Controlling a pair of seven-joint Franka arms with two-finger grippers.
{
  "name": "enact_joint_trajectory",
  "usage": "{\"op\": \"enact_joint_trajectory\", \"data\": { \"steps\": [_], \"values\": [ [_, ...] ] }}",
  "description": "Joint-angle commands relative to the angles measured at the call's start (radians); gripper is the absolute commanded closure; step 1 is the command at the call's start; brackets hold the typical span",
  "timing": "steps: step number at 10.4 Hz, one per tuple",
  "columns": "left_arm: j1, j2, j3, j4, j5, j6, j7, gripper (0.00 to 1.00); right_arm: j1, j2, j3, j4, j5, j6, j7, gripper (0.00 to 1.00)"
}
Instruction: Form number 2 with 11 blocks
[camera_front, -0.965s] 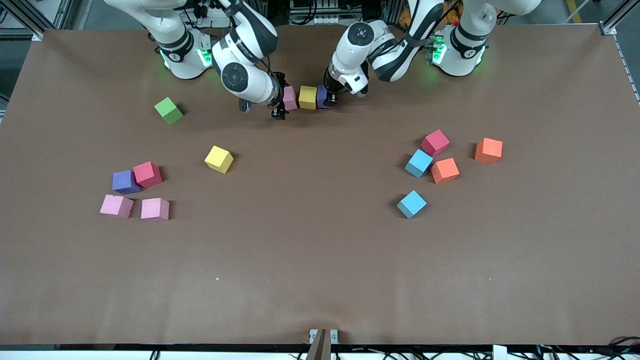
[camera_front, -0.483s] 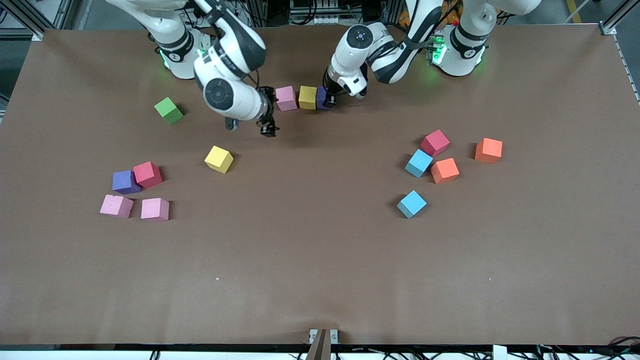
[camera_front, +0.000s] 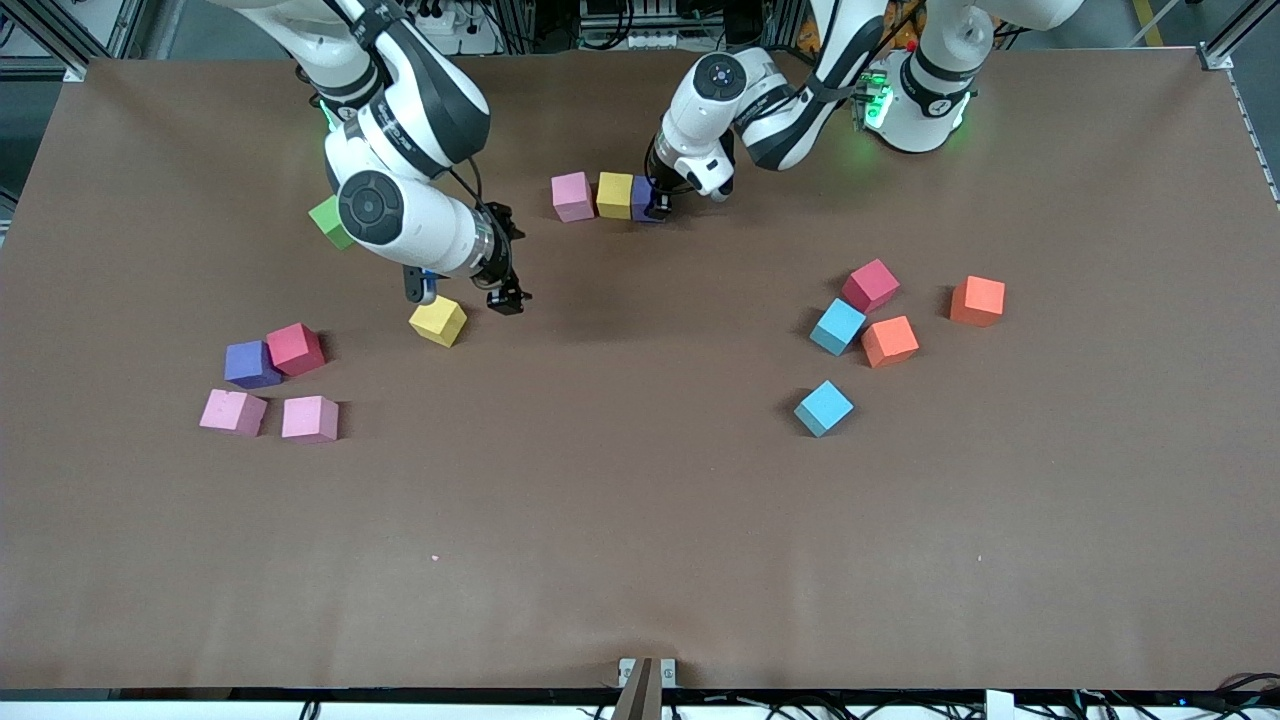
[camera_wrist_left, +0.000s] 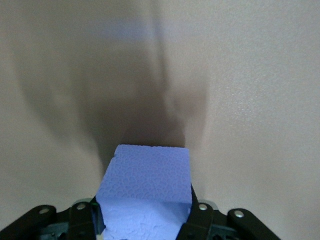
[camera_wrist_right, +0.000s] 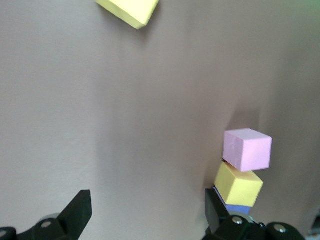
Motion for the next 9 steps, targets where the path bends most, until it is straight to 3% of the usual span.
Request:
{"op": "enact_joint_trajectory", "data": {
  "steps": [1,4,7,9],
  "values": [
    [-0.001,0.015,-0.003,0.016,-0.016,0.008,0.002,0.01,-0.011,0.026,0.008,0.09,-0.093,-0.051,-0.016,0.0],
    [0.005,0.003,-0.001,0.026,-0.015,-0.038,-0.021,0.0,-0.006,0.067,-0.003,0.264,-0.127,-0.219,-0.05,0.0],
    [0.01,-0.055,-0.001,0.028,-0.012,-0.113,-0.018,0.0,0.0,0.065,-0.003,0.295,-0.129,-0.241,-0.058,0.0],
    [0.011,-0.109,-0.003,0.058,-0.009,-0.235,-0.01,0.0,-0.003,0.064,-0.003,0.342,-0.135,-0.262,-0.058,0.0]
  ]
}}
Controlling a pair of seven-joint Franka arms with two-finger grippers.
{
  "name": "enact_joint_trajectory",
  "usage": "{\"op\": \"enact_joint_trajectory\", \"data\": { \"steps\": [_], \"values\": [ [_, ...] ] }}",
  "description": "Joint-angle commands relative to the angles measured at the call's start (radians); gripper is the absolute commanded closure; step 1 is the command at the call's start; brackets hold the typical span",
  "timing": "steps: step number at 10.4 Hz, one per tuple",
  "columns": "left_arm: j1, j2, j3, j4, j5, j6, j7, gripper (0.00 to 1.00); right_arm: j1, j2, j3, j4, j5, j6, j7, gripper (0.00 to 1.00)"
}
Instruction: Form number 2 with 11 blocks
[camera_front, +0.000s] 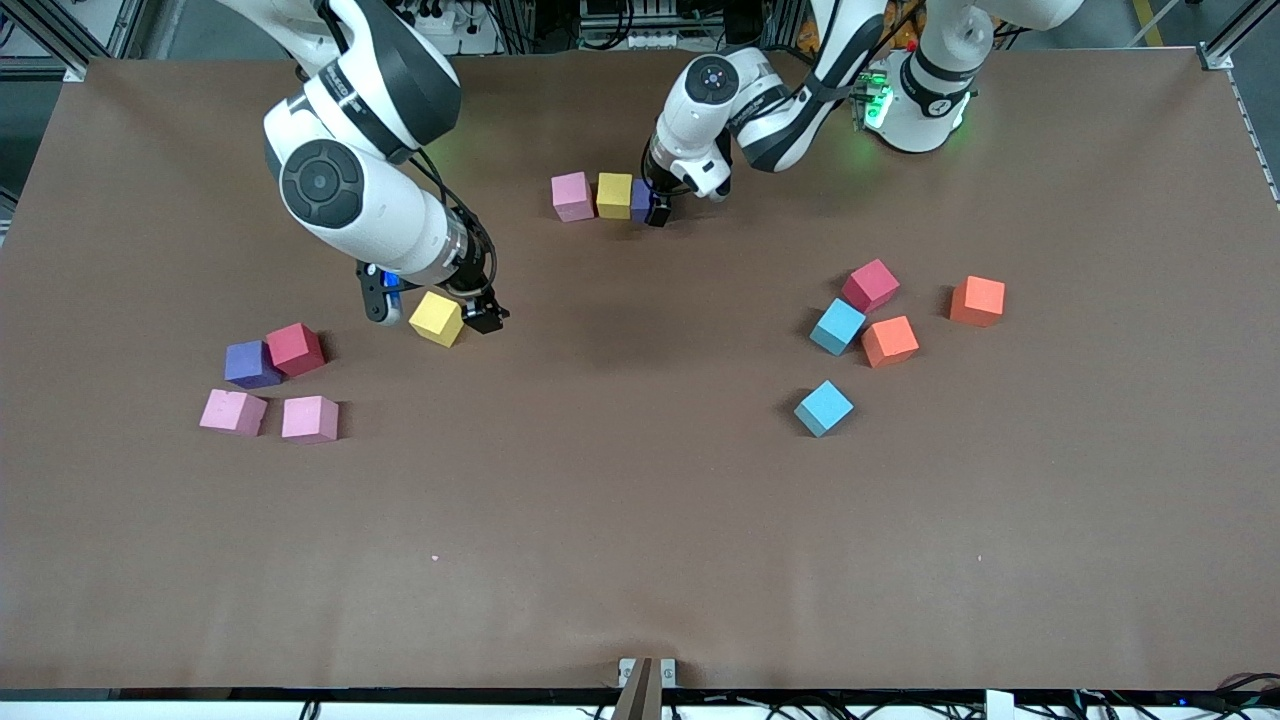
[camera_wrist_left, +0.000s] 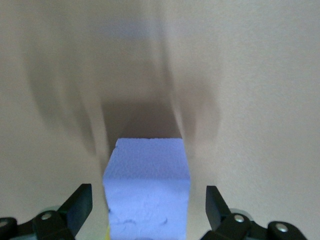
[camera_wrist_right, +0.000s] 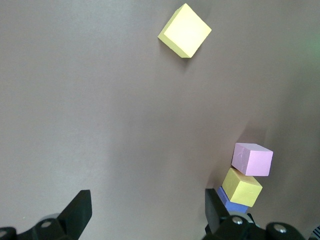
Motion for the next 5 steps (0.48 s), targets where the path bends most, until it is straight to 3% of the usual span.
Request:
{"op": "enact_joint_trajectory", "data": {
  "steps": [1,3,5],
  "values": [
    [0.007,-0.095,-0.006,0.033,-0.009,-0.172,0.044,0.0,-0.011,0.02,0.009,0.088,-0.026,-0.045,-0.004,0.0],
    [0.028,-0.115,-0.003,0.053,-0.009,-0.226,0.119,0.0,-0.034,0.008,0.003,0.122,-0.066,-0.08,-0.077,0.0],
    [0.131,-0.111,-0.003,0.112,0.002,-0.335,0.249,0.0,-0.05,0.008,-0.028,0.122,-0.138,-0.219,-0.249,0.0]
  ]
}}
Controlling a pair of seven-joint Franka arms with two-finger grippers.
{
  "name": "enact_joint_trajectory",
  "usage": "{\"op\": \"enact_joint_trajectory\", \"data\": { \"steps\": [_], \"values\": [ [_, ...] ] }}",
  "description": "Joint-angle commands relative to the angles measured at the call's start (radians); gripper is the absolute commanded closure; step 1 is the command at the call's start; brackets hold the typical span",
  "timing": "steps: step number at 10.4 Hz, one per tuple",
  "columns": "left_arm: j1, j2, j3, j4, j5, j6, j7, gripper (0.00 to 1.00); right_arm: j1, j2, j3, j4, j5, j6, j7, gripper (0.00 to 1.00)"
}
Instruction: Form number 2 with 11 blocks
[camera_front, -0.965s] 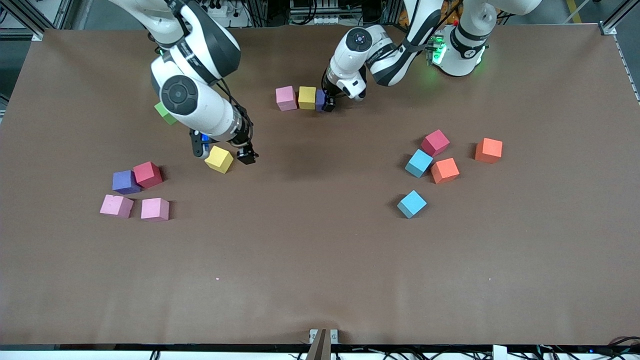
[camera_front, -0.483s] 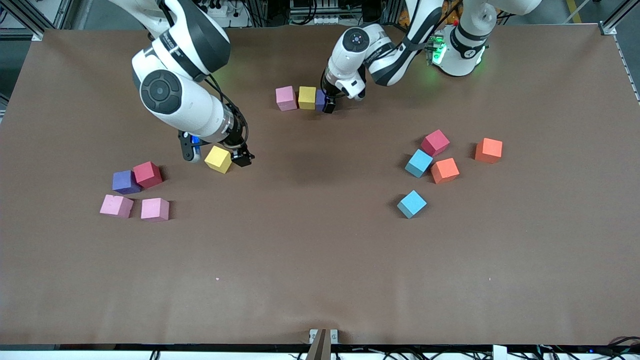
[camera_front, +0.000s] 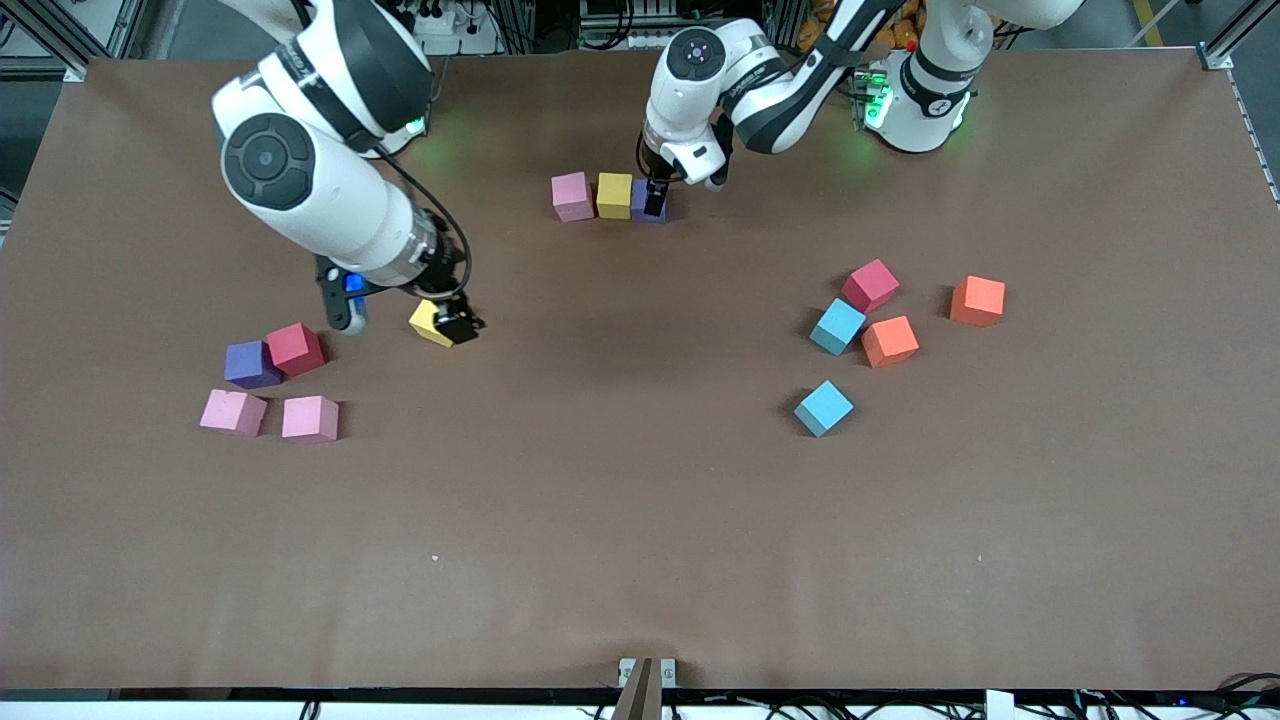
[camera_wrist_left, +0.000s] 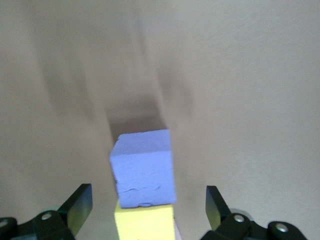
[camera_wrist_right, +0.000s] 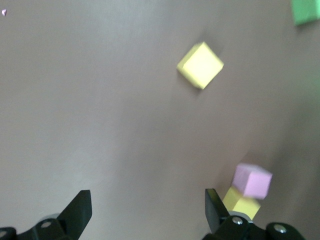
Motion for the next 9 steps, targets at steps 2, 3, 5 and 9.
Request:
{"op": "enact_joint_trajectory", "data": {
  "steps": [2,3,5,9],
  "values": [
    [0.202,0.002,-0.005,0.121,0.019,-0.212,0.262,0.0,-0.021,0.008,-0.067,-0.005,-0.062,-0.108,-0.225,0.0],
    [0.259,0.016,-0.003,0.164,0.061,-0.242,0.339,0.0,-0.022,0.008,-0.097,-0.011,-0.062,-0.113,-0.263,0.0],
    [0.351,0.034,-0.003,0.198,0.166,-0.25,0.495,0.0,-0.025,0.007,-0.143,-0.09,-0.062,-0.104,-0.351,0.0],
    [0.542,0.121,-0.003,0.318,0.197,-0.26,0.895,0.0,-0.053,-0.015,-0.197,-0.254,-0.053,0.016,-0.69,0.0]
  ]
}}
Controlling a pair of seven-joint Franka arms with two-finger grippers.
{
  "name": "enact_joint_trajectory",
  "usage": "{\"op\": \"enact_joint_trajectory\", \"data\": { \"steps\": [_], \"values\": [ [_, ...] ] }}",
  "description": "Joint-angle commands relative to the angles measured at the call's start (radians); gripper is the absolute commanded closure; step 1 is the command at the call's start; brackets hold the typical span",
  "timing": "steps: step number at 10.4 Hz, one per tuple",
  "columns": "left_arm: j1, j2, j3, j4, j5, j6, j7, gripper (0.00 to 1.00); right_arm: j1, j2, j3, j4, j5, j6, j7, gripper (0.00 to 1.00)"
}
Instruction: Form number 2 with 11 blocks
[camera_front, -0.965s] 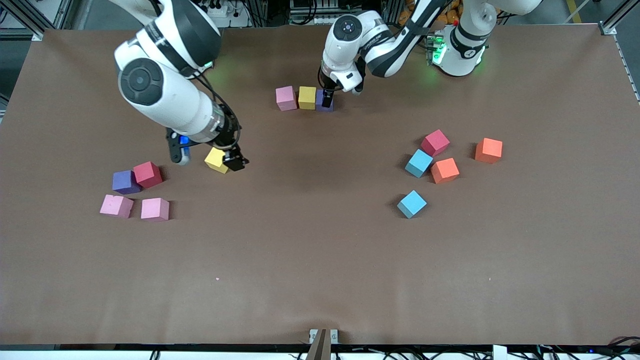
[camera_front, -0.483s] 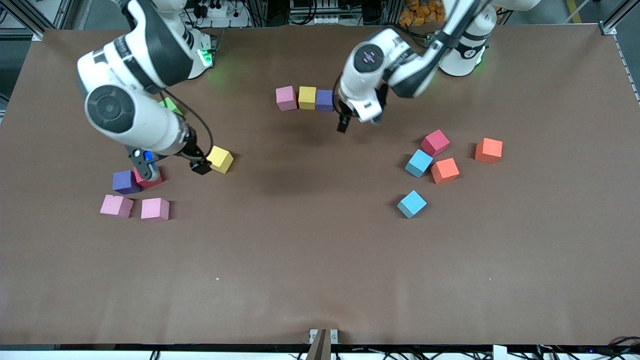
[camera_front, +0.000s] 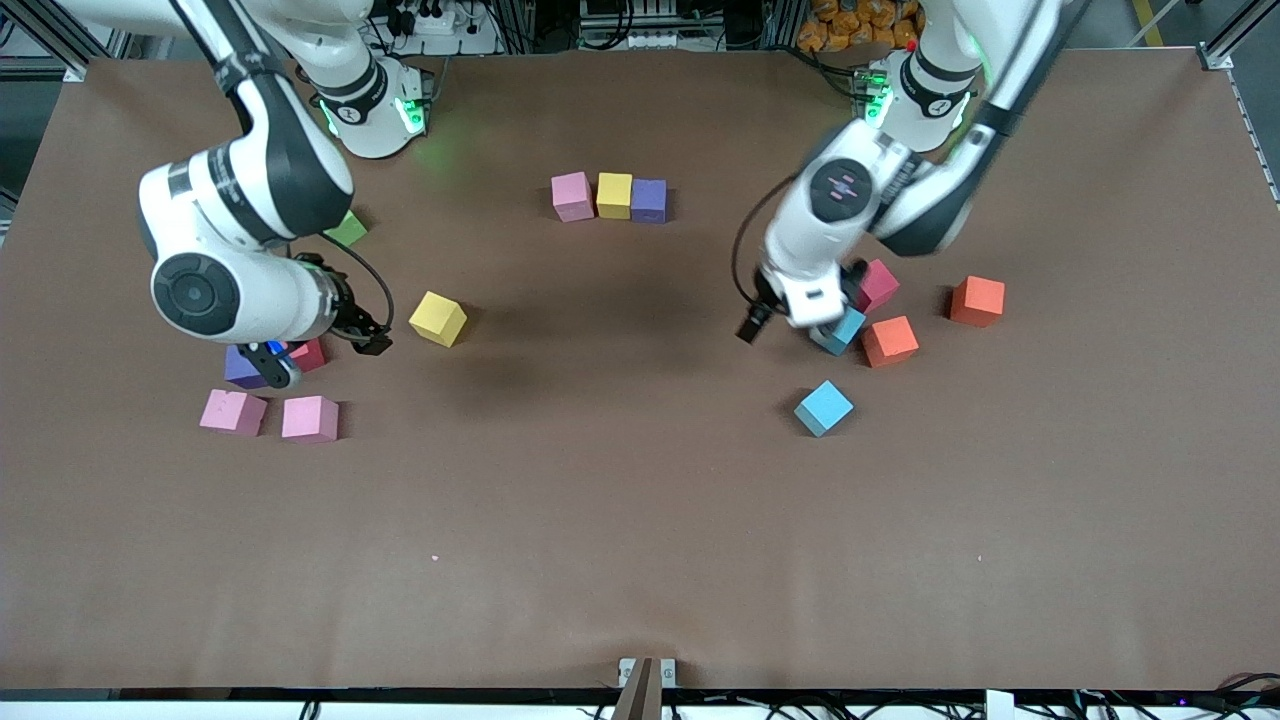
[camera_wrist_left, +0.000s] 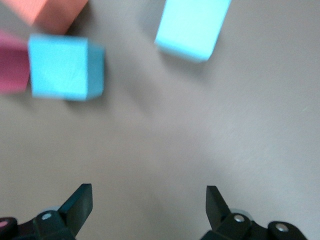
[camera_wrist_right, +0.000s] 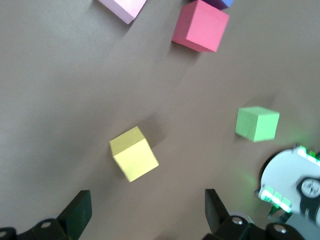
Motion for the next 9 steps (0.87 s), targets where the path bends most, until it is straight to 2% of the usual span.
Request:
{"op": "enact_joint_trajectory", "data": {
  "steps": [1,2,4,5,7,9],
  "values": [
    [0.041,0.141,0.0,0.171,0.054,-0.056,0.073,0.0,-0.013,-0.032,0.012,-0.11,-0.006,0.102,-0.151,0.0],
    [0.042,0.194,0.04,0.237,0.11,-0.106,0.082,0.0,-0.028,-0.041,0.012,-0.166,-0.006,0.159,-0.219,0.0],
    [0.047,0.208,0.04,0.225,0.178,-0.182,0.163,0.0,-0.041,-0.093,0.013,-0.319,-0.006,0.318,-0.296,0.0],
    [0.049,0.203,0.038,0.225,0.179,-0.184,0.281,0.0,-0.041,-0.116,0.013,-0.384,-0.006,0.39,-0.31,0.0],
    [0.052,0.197,0.04,0.221,0.177,-0.19,0.54,0.0,-0.036,-0.115,0.016,-0.439,-0.005,0.489,-0.324,0.0],
    [0.075,0.197,0.04,0.211,0.178,-0.207,0.708,0.0,-0.033,-0.107,0.023,-0.482,-0.005,0.584,-0.328,0.0]
  ]
}}
